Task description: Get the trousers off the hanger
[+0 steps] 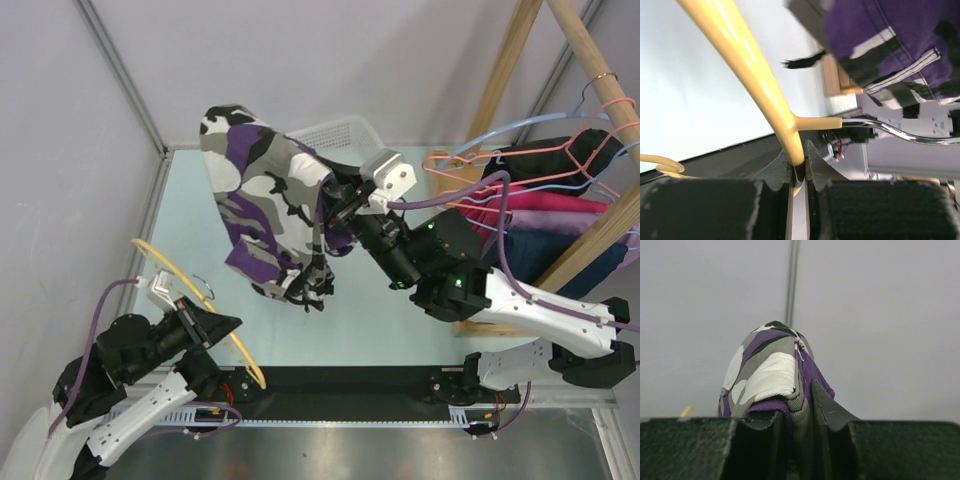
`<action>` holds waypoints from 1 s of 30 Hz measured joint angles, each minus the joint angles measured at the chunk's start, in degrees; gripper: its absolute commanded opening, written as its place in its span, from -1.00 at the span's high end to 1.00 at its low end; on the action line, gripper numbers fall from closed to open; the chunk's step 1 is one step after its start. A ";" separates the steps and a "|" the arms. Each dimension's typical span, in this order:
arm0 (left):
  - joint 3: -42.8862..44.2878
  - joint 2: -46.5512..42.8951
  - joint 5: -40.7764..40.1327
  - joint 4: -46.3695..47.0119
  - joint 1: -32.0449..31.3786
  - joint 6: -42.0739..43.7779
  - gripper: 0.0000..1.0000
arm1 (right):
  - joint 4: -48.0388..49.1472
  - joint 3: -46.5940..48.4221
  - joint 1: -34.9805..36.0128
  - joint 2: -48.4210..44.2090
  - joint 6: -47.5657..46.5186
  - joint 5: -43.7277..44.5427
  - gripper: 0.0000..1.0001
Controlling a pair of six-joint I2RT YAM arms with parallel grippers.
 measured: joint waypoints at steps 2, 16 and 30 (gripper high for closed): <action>1.49 0.00 -2.60 -1.51 0.00 0.02 1.00 | -0.83 0.00 0.00 -1.31 -1.84 2.86 1.00; 10.16 5.92 -11.47 -0.98 0.00 4.79 1.00 | 2.82 -5.97 -10.47 9.33 -8.55 16.55 1.00; 5.27 7.91 -11.52 3.74 0.00 7.19 1.00 | 1.22 15.08 -28.17 30.93 -9.09 13.90 1.00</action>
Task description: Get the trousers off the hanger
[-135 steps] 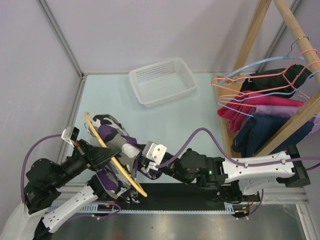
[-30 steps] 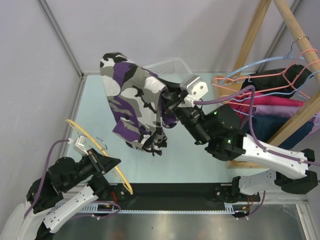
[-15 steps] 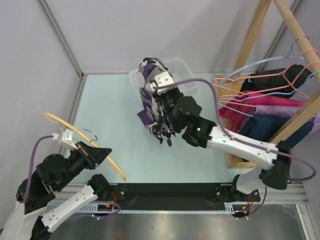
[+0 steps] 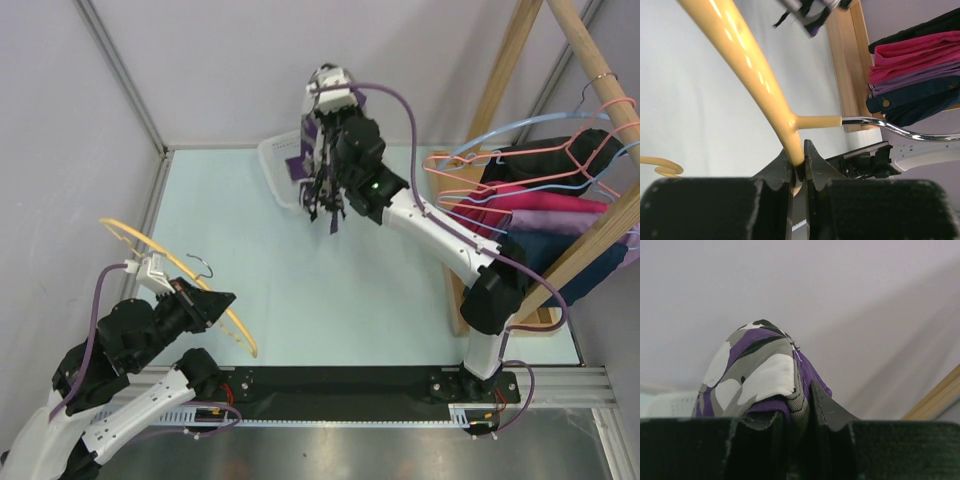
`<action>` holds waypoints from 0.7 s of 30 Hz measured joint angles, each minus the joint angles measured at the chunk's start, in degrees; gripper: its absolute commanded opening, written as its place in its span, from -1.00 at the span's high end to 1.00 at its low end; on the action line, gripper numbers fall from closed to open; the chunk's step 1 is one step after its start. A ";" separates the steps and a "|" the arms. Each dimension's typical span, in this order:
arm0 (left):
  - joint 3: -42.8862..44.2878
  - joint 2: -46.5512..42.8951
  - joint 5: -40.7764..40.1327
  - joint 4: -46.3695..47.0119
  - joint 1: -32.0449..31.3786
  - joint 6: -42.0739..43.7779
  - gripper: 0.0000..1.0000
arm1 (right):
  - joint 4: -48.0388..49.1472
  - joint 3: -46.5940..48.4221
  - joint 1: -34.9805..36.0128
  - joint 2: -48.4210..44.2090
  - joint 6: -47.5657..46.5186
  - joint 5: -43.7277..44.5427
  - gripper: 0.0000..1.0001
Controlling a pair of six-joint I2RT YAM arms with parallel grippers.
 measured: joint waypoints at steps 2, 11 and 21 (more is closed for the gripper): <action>-0.33 0.11 -0.02 0.22 0.00 0.02 0.99 | 0.02 4.98 -3.06 1.57 -0.11 -0.98 1.00; -0.31 2.49 -0.02 2.99 0.00 1.27 1.00 | 5.79 28.61 -14.03 17.35 -3.82 -3.65 1.00; -0.31 4.31 -0.04 3.96 0.00 5.03 0.99 | 18.05 18.25 -9.77 33.05 -16.83 -5.51 1.00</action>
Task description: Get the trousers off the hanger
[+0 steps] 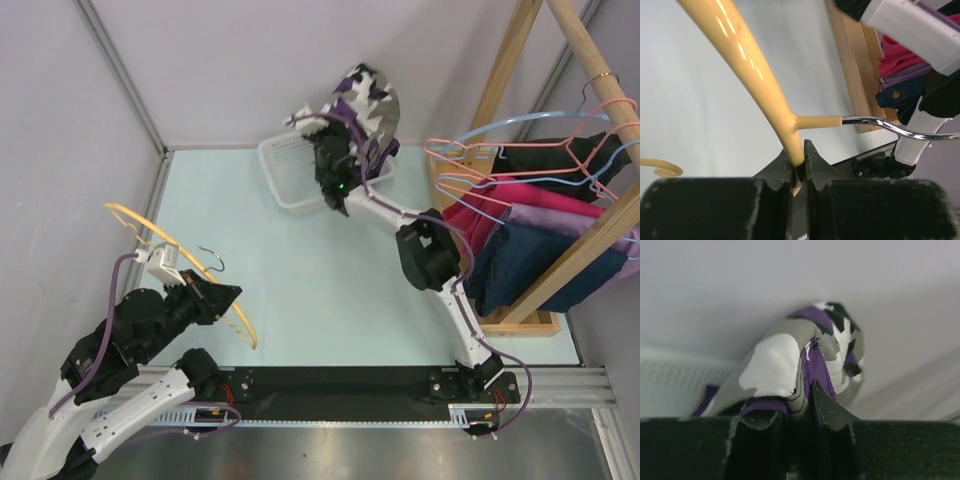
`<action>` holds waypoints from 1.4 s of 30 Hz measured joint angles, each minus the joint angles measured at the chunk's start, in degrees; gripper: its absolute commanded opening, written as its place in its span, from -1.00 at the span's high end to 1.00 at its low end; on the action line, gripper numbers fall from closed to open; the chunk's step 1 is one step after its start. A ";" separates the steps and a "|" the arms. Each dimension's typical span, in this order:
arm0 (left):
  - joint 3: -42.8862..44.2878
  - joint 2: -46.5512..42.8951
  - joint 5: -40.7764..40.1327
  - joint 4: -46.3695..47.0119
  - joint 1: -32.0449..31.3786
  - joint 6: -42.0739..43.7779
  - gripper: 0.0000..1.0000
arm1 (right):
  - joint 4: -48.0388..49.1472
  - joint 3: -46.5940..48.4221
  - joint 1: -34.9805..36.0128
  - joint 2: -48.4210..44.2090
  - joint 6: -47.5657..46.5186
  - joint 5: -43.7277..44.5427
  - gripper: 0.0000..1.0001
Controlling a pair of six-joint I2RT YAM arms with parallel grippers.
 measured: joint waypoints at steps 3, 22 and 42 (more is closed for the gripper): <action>0.00 0.00 0.02 -0.04 0.00 0.90 1.00 | 1.46 -8.35 3.43 0.85 -0.26 -1.40 1.00; -0.13 -2.23 1.84 -0.09 0.00 1.14 1.00 | -18.75 -3.76 -0.33 -5.88 18.45 -10.99 1.00; -0.48 -2.86 2.01 -0.46 0.00 0.63 0.99 | -22.40 -14.69 -0.70 -14.49 19.39 -23.08 1.00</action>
